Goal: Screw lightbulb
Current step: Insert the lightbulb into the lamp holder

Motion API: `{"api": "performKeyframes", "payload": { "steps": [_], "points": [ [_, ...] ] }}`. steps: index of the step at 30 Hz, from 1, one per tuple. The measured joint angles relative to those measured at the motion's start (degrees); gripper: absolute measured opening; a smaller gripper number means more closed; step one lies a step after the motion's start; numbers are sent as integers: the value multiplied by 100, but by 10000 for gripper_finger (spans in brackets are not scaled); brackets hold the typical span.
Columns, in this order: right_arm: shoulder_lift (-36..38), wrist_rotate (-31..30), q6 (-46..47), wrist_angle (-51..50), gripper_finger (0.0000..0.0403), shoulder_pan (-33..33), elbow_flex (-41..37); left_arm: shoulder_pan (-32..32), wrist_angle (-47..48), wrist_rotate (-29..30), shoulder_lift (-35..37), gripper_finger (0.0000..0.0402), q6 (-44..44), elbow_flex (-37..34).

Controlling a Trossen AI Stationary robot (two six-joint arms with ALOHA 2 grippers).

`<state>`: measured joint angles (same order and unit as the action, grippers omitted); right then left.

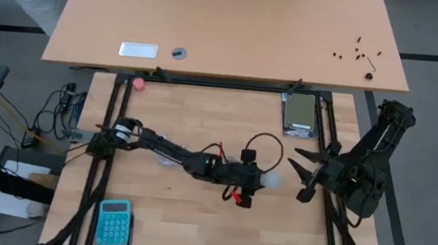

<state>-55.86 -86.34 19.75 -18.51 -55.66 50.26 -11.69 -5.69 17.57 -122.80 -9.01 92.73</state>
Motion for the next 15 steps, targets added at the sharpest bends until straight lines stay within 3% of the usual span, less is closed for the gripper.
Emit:
{"api": "performKeyframes", "payload": {
  "steps": [9, 15],
  "points": [
    [74, 1729, -325, 140, 172, 706, 4, 194, -2243, 74, 1347, 202, 26, -2204],
    [57, 3684, -1119, 726, 172, 1823, 7, 319, -3416, 78, 1878, 202, 48, -3328]
  ]
}}
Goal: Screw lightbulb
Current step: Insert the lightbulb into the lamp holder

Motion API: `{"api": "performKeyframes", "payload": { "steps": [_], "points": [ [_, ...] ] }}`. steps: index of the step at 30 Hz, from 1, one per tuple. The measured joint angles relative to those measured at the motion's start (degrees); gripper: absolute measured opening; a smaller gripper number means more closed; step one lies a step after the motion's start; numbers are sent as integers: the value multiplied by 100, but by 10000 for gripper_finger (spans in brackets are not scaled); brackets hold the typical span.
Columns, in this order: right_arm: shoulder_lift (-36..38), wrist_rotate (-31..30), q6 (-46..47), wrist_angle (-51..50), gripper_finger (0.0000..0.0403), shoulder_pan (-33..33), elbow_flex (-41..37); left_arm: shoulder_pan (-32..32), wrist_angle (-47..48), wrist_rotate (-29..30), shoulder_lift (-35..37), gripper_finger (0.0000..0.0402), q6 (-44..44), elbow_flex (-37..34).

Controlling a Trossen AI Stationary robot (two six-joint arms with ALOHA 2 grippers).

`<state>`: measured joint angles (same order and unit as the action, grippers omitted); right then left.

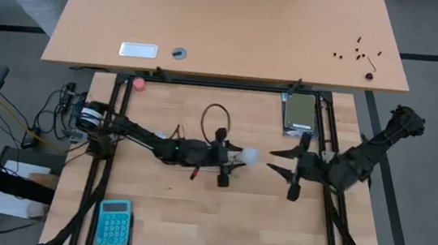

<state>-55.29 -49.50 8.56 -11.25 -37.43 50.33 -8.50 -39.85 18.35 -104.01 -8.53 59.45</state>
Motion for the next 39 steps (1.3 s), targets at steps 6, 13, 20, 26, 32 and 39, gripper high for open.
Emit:
{"api": "performKeyframes", "payload": {
  "steps": [6, 13, 20, 26, 32, 39],
  "points": [
    [-16, 1124, -302, 18, 173, 970, 0, 31, -1138, -21, -6, 202, 130, -762],
    [-305, 2069, 55, -6, 172, 1685, -169, 112, -2593, -1, -52, 202, 257, -1594],
    [-771, 2276, 1017, 125, 172, 2075, -969, 128, -2868, 2, -221, 202, 448, -1839],
    [-1320, 2268, 1637, 741, 172, 2188, -1384, 128, -3500, 0, -839, 202, 708, -1758],
    [-1770, 2058, 1715, 1685, 170, 2215, -1671, 143, -4093, 4, -1081, 202, 659, -1722],
    [-1971, 1862, 1582, 2323, 170, 2376, -1753, 144, -3857, 5, -1081, 202, 430, -1561]
  ]
}}
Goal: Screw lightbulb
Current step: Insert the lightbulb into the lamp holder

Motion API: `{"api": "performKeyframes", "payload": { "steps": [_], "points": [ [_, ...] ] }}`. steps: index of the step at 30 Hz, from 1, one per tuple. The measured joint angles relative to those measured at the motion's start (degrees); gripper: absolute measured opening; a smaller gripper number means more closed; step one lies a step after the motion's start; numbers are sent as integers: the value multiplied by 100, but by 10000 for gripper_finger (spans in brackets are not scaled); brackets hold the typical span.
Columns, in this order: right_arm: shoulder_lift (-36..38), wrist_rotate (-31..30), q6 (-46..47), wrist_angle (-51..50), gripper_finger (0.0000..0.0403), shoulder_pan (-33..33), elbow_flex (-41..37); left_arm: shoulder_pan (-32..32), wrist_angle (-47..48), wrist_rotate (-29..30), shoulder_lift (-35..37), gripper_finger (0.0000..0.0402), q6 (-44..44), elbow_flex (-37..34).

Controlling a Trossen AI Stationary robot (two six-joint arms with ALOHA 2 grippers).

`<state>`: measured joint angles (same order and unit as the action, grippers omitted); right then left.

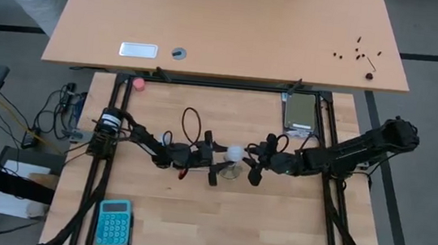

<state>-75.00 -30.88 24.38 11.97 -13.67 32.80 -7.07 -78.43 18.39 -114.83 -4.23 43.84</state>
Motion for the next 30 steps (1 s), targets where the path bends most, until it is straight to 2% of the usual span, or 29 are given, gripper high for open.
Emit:
{"api": "performKeyframes", "payload": {
  "steps": [15, 23, 30],
  "points": [
    [-278, 33, 94, 188, 168, 38, 4, 36, 749, 17, 2, 202, 117, 69],
    [-275, 46, 99, 189, 168, 35, 2, 72, 824, 26, 2, 202, 187, 123],
    [-275, 58, 142, 148, 168, -73, 4, 70, 1439, -6, 4, 202, 442, 241]
  ]
}}
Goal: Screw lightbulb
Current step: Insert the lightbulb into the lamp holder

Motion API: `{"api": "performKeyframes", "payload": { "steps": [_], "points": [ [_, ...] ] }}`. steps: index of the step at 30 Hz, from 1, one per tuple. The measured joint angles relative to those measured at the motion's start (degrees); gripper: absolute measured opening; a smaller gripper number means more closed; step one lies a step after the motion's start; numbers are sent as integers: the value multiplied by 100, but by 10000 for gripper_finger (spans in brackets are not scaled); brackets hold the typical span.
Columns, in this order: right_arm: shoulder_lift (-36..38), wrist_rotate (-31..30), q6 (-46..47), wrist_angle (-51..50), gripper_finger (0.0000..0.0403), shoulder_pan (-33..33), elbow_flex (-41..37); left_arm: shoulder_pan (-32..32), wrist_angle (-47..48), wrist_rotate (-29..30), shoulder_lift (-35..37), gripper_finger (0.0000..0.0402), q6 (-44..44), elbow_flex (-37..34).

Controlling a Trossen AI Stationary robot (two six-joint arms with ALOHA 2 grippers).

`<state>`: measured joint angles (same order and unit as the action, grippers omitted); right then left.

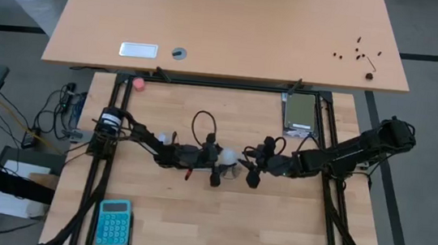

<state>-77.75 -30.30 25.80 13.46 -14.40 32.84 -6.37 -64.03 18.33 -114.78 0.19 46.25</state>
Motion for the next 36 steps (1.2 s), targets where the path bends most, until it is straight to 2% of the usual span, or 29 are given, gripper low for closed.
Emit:
{"api": "performKeyframes", "payload": {
  "steps": [4, 12, 22, 36],
  "points": [
    [0, 68, 0, -35, 168, -10, 0, 0, 89, 2, 0, 202, -24, -1],
    [0, 190, -28, -20, 168, -3, 0, 0, -301, 4, 0, 202, -278, -2],
    [0, 335, -44, -22, 168, 1, 0, -36, 206, 6, 2, 202, 8, -4],
    [1, 555, -26, -68, 168, 102, 2, -84, 220, 106, 2, 202, -56, -8]
  ]
}}
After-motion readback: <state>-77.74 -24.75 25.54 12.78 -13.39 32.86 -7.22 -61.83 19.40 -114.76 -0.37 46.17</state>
